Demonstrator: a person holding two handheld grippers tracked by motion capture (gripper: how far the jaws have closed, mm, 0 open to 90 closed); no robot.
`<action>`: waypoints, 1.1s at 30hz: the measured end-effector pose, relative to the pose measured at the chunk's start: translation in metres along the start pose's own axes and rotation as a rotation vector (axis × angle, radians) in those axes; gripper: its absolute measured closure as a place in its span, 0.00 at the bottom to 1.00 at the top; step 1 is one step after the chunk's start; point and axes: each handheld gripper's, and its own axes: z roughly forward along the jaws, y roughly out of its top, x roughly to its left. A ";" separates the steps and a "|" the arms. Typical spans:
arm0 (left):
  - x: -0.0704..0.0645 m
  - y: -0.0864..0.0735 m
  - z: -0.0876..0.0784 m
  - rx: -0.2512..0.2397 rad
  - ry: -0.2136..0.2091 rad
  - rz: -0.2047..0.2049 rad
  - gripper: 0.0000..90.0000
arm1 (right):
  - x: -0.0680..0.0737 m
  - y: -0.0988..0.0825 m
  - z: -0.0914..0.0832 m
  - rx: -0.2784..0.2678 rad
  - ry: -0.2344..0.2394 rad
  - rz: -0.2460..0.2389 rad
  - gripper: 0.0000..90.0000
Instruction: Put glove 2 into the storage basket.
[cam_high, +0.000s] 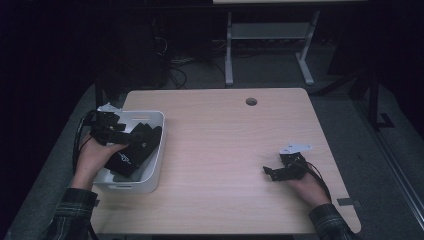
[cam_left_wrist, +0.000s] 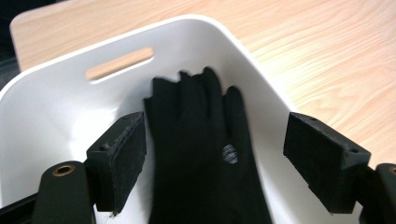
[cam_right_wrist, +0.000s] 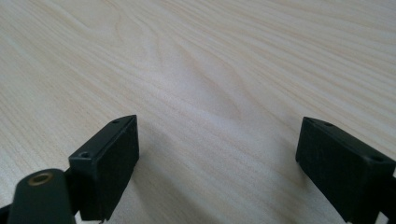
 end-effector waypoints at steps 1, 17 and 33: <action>-0.003 0.002 0.000 -0.005 -0.009 0.005 0.23 | 0.000 0.000 0.000 0.000 0.000 0.000 0.14; -0.068 0.024 0.027 -0.067 -0.151 0.097 0.23 | 0.000 0.000 0.000 -0.001 0.000 0.000 0.14; -0.143 0.015 0.072 -0.089 -0.297 0.173 0.23 | 0.000 0.000 0.000 -0.001 0.001 -0.001 0.14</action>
